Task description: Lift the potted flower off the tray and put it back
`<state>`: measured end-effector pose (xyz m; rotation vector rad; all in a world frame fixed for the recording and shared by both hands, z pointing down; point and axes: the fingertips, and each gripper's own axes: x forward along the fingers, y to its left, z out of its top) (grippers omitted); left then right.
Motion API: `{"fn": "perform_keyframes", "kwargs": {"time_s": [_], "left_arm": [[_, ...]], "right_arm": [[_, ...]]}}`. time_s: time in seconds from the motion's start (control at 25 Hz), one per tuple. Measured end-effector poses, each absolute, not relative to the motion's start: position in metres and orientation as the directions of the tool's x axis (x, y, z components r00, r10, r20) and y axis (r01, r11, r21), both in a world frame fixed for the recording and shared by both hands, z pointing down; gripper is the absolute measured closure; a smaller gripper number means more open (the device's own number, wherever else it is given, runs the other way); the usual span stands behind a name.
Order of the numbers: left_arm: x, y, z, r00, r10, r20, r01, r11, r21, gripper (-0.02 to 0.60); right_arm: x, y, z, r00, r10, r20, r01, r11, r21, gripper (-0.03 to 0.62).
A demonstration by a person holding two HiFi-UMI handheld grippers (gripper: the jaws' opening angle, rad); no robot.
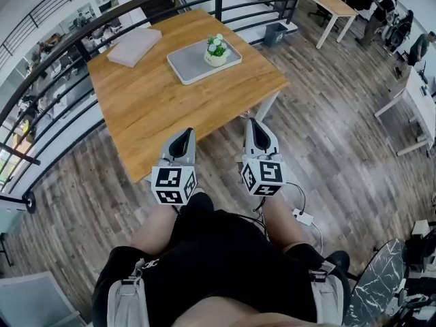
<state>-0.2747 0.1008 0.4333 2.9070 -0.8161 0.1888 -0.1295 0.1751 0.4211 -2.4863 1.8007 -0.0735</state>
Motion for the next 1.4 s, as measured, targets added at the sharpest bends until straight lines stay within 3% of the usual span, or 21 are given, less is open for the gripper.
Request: {"fn": "perform_keyframes", "kwargs": {"time_s": [0.64,1.08,1.4], "left_arm": [[-0.156,0.041,0.449,0.891,-0.434,0.136,-0.45,-0.885,0.12,0.569],[-0.047,-0.087,0.439,0.877,-0.462,0.133,-0.478,-0.867,0.141,0.569],[-0.015,-0.191,0.433,0.844,-0.524,0.117,-0.537,-0.828,0.16,0.569]], "right_arm": [[-0.029,0.12,0.435,0.348,-0.938,0.013,-0.935,-0.348,-0.064,0.597],[0.081,-0.007,0.416,0.312,-0.95,-0.006,-0.949,-0.311,-0.046,0.597],[0.121,-0.121,0.4,0.235,-0.971,-0.037,-0.972,-0.234,-0.031,0.597]]}}
